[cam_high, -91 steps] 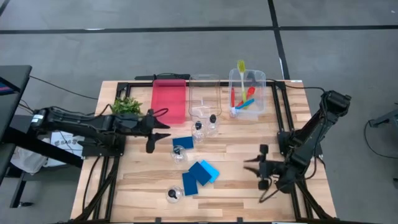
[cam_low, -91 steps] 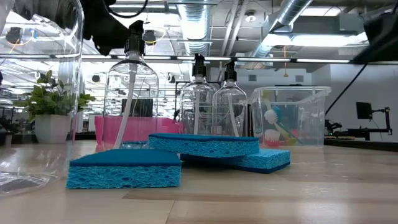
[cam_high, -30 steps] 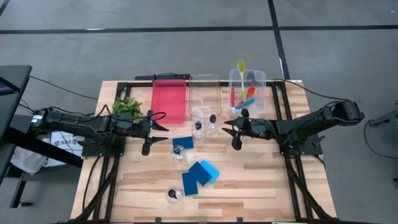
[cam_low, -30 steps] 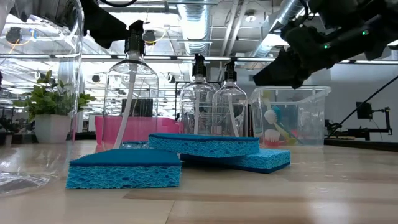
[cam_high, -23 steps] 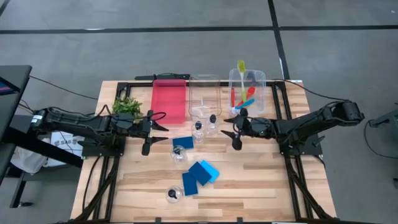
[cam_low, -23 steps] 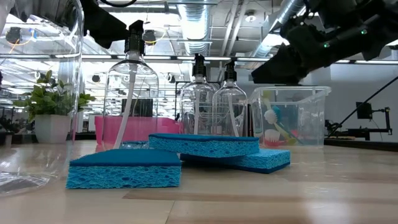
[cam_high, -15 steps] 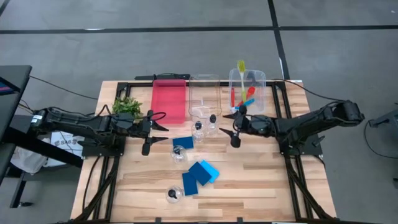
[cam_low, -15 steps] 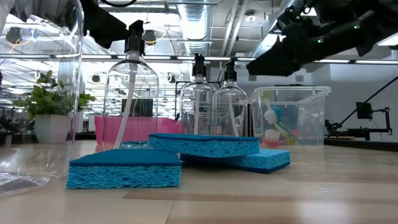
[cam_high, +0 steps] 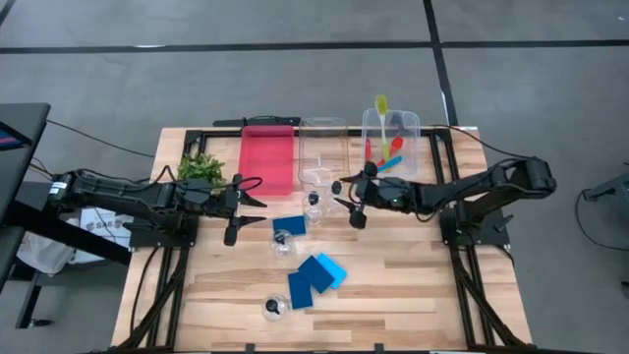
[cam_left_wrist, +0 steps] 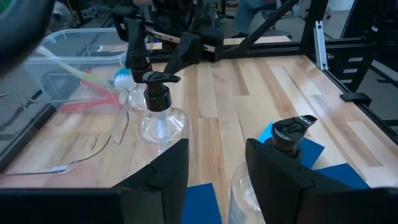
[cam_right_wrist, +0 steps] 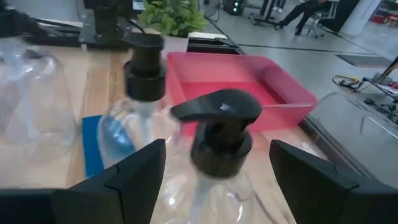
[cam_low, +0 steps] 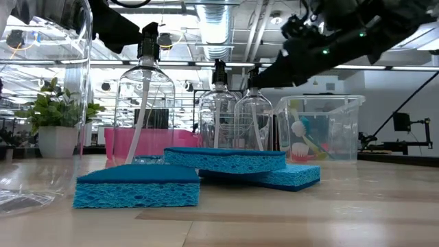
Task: Pick & Place Kitchen Sink Supplies
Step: Put the soap dispenser into the left transparent bin
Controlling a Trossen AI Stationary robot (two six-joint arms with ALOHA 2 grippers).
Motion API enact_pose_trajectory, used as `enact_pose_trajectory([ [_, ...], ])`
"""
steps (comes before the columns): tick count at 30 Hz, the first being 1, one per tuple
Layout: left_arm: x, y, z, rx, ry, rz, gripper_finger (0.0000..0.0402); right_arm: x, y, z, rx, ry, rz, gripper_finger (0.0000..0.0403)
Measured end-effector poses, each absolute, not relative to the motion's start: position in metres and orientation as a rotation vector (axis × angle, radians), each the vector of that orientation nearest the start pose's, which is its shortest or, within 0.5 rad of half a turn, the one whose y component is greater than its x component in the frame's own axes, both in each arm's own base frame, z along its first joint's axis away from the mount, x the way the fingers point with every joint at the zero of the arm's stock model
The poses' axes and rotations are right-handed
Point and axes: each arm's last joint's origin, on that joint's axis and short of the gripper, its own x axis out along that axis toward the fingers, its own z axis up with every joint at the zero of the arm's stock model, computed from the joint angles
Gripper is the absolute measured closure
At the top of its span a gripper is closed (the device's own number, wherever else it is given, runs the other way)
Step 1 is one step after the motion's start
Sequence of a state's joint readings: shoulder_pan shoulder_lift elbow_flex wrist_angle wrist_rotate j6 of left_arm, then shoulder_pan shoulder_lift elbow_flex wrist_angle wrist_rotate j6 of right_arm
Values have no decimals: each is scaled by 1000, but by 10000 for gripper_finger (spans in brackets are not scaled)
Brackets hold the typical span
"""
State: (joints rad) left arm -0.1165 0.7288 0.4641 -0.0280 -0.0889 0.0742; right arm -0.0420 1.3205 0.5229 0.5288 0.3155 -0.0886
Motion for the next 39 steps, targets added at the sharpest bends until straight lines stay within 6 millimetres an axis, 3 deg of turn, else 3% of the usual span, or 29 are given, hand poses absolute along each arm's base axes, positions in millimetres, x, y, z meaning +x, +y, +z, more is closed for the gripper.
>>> enact_pose_trajectory([
  [10, 167, -17, 245, 104, 290, -38, 241, 280, -28, 199, -123, 311, -365, 121],
  [20, 167, -17, 245, 104, 290, -38, 241, 281, -29, 205, -119, 295, -406, 127],
  [25, 167, -17, 245, 104, 291, -38, 241, 281, -29, 203, -120, 310, -417, 164],
  [34, 167, -17, 245, 104, 291, -38, 241, 281, -28, 203, -120, 309, -411, 278],
  [39, 167, -17, 245, 104, 291, -38, 241, 281, -25, 204, -121, 304, -402, 281],
])
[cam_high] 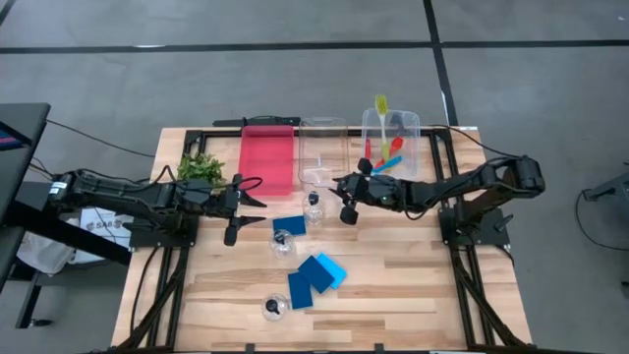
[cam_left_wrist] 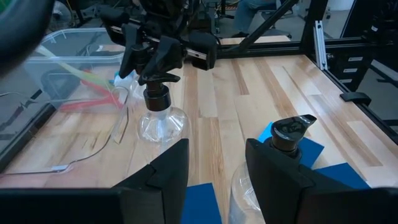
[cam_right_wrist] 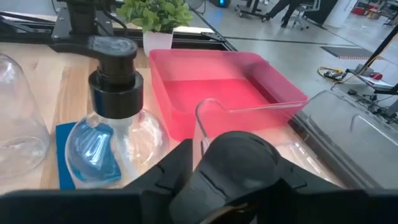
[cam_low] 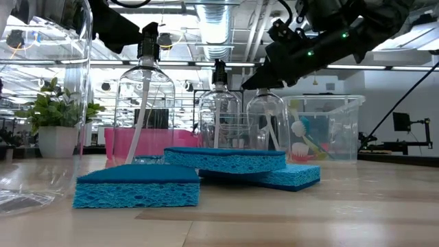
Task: Pick & Place Kitchen Sink Supplies
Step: Put the soap dispenser into the left transparent bin
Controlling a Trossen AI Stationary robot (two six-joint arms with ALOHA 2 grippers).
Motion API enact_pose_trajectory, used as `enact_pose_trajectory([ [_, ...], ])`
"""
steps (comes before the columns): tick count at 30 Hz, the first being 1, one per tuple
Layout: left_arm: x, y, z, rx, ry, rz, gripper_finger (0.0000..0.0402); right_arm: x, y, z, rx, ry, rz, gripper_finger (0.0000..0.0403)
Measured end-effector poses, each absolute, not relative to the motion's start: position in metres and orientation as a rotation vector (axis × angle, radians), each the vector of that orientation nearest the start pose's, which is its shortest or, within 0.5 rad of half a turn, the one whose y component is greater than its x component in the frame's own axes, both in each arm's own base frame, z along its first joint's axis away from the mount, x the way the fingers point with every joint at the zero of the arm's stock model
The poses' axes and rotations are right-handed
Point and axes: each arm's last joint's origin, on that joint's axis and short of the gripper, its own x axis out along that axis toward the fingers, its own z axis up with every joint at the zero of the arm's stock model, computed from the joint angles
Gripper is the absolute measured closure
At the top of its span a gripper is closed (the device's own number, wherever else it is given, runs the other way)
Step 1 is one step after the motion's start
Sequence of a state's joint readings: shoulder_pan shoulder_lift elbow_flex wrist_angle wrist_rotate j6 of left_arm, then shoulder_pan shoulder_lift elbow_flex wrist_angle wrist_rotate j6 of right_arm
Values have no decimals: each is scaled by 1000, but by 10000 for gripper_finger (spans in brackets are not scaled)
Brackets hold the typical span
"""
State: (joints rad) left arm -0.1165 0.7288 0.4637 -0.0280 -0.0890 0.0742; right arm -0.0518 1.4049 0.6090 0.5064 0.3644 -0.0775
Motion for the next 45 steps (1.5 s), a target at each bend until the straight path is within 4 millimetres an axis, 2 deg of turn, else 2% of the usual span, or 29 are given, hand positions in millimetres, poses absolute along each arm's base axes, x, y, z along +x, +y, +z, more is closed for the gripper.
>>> enact_pose_trajectory([
  [6, 167, -17, 245, 103, 291, -38, 241, 284, -24, 214, -94, 296, -404, 253],
  [17, 167, -17, 245, 103, 290, -38, 241, 296, -16, 237, -95, 365, -370, 336],
  [28, 167, -17, 245, 103, 291, -38, 241, 306, -10, 267, -125, 398, -351, 338],
  [34, 167, -17, 245, 103, 291, -38, 241, 310, -10, 292, -132, 406, -350, 338],
  [40, 167, -17, 245, 104, 291, -38, 241, 314, -12, 328, -166, 388, -349, 338],
  [45, 167, -17, 245, 104, 290, -38, 241, 314, -29, 359, -198, 312, -402, 338],
])
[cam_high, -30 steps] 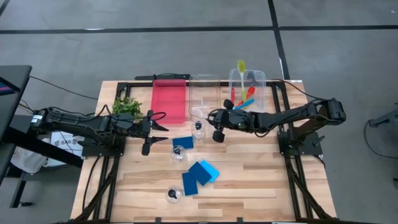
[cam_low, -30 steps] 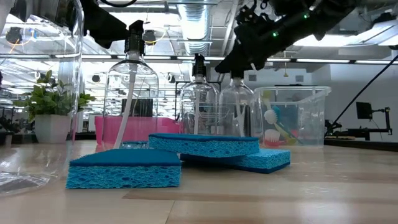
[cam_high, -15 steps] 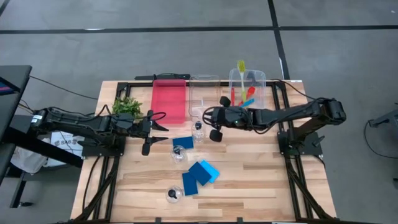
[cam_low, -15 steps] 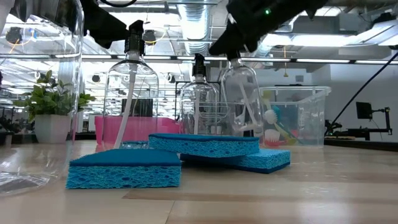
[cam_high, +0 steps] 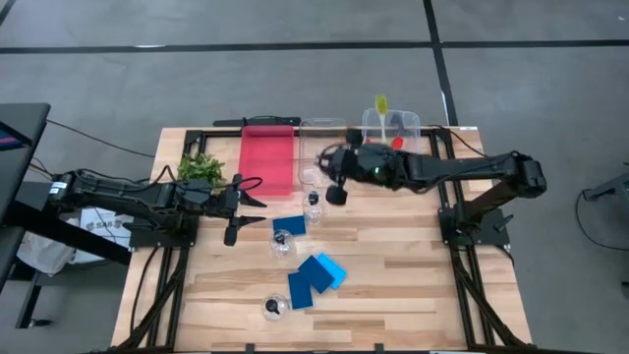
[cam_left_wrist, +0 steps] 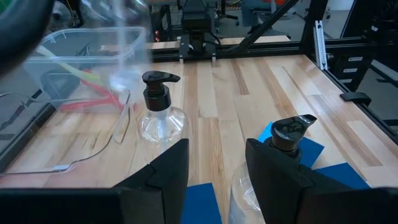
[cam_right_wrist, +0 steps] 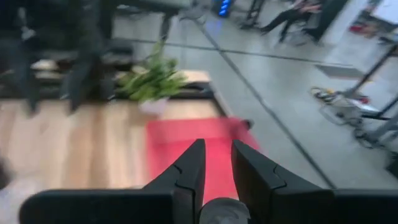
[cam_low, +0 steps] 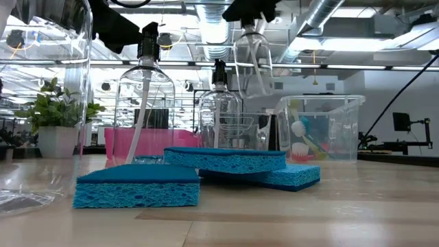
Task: Pick & Place Kitchen Sink Supplies
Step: Put the soap dispenser into the left transparent bin
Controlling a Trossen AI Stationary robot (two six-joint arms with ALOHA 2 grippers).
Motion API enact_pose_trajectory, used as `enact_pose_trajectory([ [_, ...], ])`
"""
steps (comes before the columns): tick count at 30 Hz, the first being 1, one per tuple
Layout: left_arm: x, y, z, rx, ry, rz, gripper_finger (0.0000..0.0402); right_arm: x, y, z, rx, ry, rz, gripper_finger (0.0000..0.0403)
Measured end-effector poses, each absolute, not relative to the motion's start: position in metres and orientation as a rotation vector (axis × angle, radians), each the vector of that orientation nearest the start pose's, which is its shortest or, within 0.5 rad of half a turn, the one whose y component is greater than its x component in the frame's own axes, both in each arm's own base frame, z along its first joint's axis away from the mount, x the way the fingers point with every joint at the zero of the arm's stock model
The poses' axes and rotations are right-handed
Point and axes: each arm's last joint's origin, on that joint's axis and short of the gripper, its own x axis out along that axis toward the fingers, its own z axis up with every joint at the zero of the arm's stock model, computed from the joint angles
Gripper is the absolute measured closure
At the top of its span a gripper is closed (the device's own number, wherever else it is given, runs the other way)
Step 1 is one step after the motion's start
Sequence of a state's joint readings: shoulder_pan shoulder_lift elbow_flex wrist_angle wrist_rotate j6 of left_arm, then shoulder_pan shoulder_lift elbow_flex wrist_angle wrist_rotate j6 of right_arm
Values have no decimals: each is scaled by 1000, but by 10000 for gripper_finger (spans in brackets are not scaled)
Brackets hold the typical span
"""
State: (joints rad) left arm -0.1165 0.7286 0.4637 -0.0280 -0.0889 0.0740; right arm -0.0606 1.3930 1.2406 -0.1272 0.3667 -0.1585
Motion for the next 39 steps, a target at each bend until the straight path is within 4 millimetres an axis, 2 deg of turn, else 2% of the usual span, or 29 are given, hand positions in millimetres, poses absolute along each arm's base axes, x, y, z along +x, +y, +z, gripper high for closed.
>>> enact_pose_trajectory([
  [4, 167, -17, 245, 103, 291, -38, 241, 312, -60, 373, -183, 246, -486, 338],
  [8, 167, -17, 245, 104, 289, -38, 241, 313, -102, 372, -118, 178, -523, 338],
  [14, 167, -17, 246, 103, 285, -38, 241, 329, -167, 335, -46, 176, -560, 338],
  [20, 167, -17, 246, 103, 284, -38, 241, 331, -210, 301, 7, 240, -646, 337],
  [23, 167, -17, 246, 103, 283, -38, 241, 330, -221, 293, 39, 245, -650, 337],
  [26, 167, -17, 246, 103, 283, -38, 241, 332, -223, 289, 48, 248, -652, 337],
  [37, 167, -17, 246, 103, 280, -38, 241, 334, -220, 286, 91, 255, -647, 337],
  [39, 167, -17, 246, 103, 280, -38, 241, 340, -218, 280, 87, 263, -641, 337],
])
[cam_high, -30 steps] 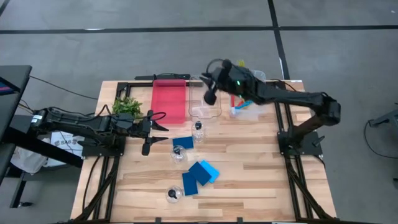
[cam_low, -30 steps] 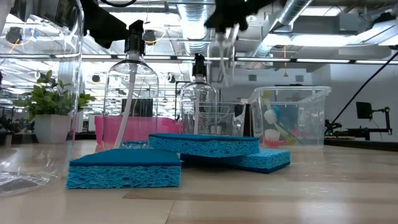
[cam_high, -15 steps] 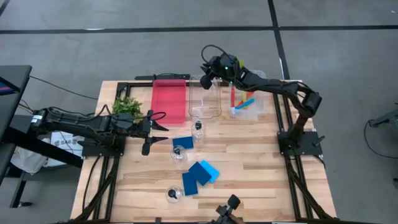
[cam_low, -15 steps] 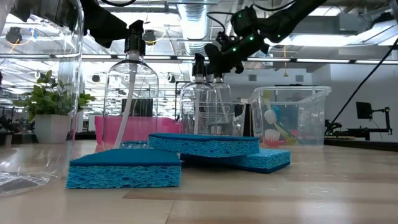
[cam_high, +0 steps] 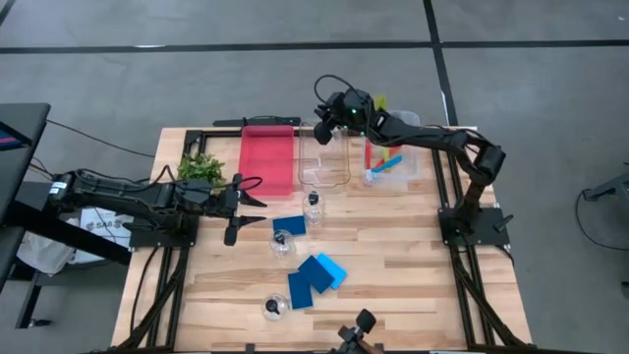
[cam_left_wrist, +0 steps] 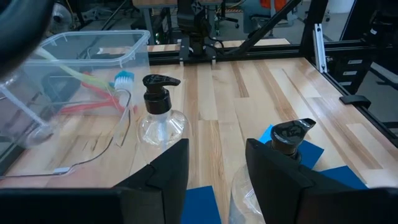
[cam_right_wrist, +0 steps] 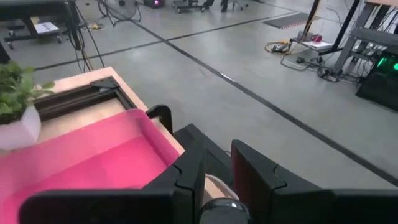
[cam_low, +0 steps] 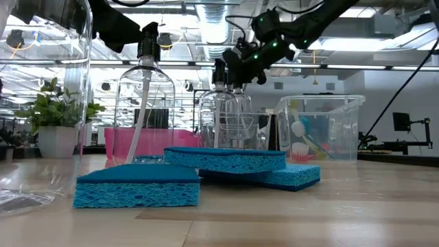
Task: Pick & Place Kitchen Sink Supplies
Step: Put the soap dispenser into the left transparent bin
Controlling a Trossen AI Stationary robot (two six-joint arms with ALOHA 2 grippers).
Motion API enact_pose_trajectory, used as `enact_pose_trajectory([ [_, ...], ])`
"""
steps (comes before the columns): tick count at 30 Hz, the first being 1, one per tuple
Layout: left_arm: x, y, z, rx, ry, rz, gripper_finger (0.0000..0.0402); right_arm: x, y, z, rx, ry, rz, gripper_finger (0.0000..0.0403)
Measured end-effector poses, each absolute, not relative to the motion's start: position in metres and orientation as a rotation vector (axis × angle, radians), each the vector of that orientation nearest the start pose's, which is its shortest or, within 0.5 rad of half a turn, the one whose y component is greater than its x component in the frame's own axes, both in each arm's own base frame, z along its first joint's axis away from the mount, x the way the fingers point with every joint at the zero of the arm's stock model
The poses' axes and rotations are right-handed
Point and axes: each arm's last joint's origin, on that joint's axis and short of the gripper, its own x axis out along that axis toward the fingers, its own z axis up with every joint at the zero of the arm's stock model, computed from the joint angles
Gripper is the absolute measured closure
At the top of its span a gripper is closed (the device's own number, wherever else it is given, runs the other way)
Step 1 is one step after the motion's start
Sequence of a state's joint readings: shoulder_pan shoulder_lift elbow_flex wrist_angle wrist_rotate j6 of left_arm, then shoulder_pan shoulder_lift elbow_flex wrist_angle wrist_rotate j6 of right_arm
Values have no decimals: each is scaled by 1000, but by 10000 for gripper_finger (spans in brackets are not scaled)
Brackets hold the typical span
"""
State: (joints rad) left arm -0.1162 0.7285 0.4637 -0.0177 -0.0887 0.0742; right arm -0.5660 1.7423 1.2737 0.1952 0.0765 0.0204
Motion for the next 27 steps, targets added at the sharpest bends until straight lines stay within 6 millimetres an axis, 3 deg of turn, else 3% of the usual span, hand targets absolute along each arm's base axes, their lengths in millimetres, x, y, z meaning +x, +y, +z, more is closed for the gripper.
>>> enact_pose_trajectory([
  [8, 167, -17, 246, 103, 280, -38, 241, 343, -227, 259, 108, 329, -660, 337],
  [19, 167, -17, 246, 103, 280, -38, 241, 342, -225, 258, 113, 363, -652, 335],
  [27, 167, -17, 246, 102, 280, -38, 241, 341, -225, 255, 119, 387, -651, 301],
])
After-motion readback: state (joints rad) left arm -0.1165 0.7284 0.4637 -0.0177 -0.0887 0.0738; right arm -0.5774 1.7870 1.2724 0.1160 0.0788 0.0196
